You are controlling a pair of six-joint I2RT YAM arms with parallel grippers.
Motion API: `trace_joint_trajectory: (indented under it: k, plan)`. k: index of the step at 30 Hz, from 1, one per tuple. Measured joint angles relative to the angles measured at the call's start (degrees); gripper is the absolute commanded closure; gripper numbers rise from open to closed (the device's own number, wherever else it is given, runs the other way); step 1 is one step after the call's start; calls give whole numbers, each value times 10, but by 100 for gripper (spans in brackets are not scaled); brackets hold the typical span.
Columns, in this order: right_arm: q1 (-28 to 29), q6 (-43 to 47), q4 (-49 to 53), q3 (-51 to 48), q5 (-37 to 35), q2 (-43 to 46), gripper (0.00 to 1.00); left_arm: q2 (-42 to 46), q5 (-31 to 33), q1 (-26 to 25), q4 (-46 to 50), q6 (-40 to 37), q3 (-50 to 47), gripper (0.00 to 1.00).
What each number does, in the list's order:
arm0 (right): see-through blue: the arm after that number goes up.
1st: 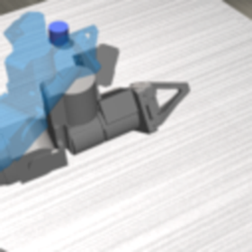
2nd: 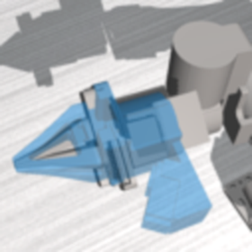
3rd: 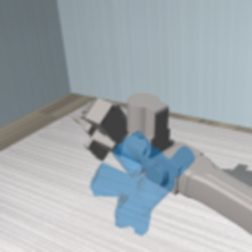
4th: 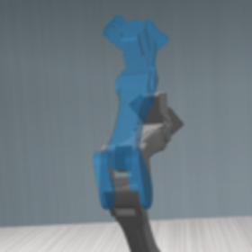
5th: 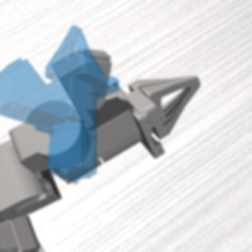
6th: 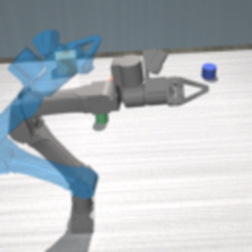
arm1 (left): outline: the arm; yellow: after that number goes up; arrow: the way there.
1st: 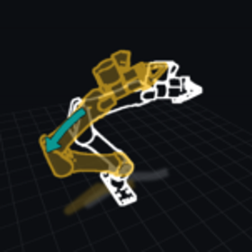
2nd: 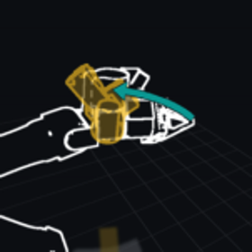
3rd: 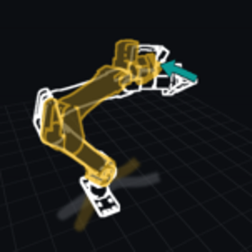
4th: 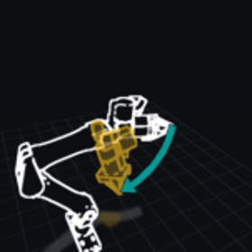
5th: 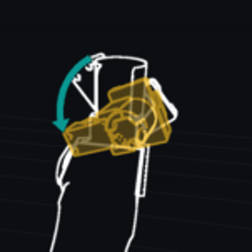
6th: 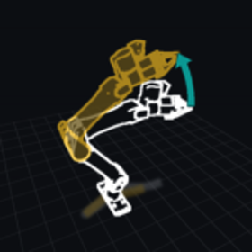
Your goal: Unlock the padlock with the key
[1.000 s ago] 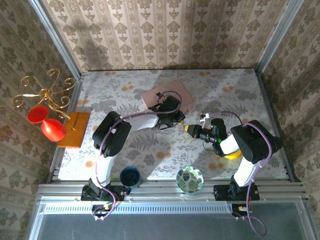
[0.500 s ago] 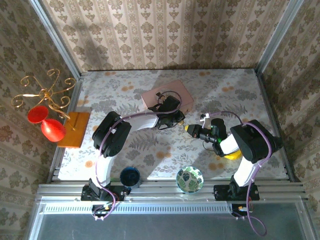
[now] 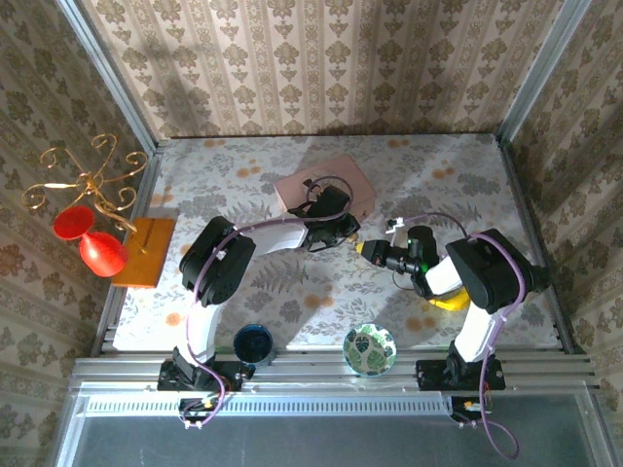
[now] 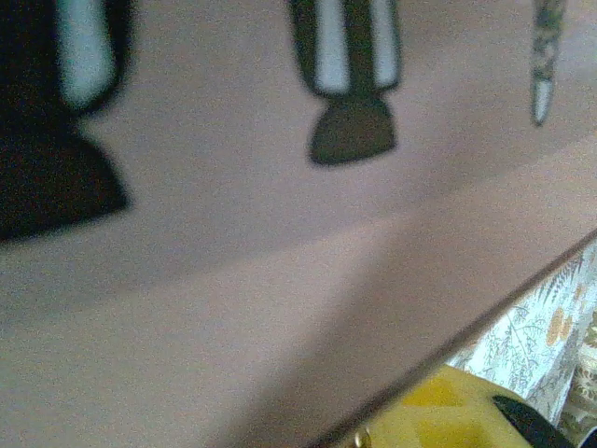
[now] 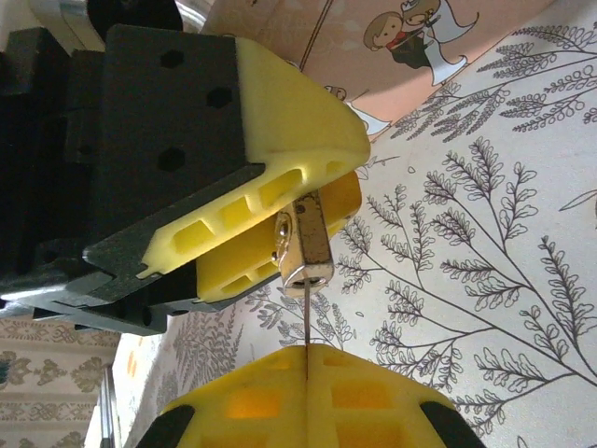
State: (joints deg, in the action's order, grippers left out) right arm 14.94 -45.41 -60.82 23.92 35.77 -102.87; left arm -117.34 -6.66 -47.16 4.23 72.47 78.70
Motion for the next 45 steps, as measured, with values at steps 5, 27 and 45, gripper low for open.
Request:
trace_joint_trajectory:
  k: [5, 27, 45]
  plan:
    - [-13, 5, 34, 9, 2, 21, 100, 1, -4, 0, 0, 0, -2, 100]
    - [-5, 27, 96, 25, -15, 48, 100, 4, -21, -1, 1, 0, -3, 100]
    - [5, 17, 96, 27, -38, 48, 100, 4, -20, -1, 0, 0, -3, 100]
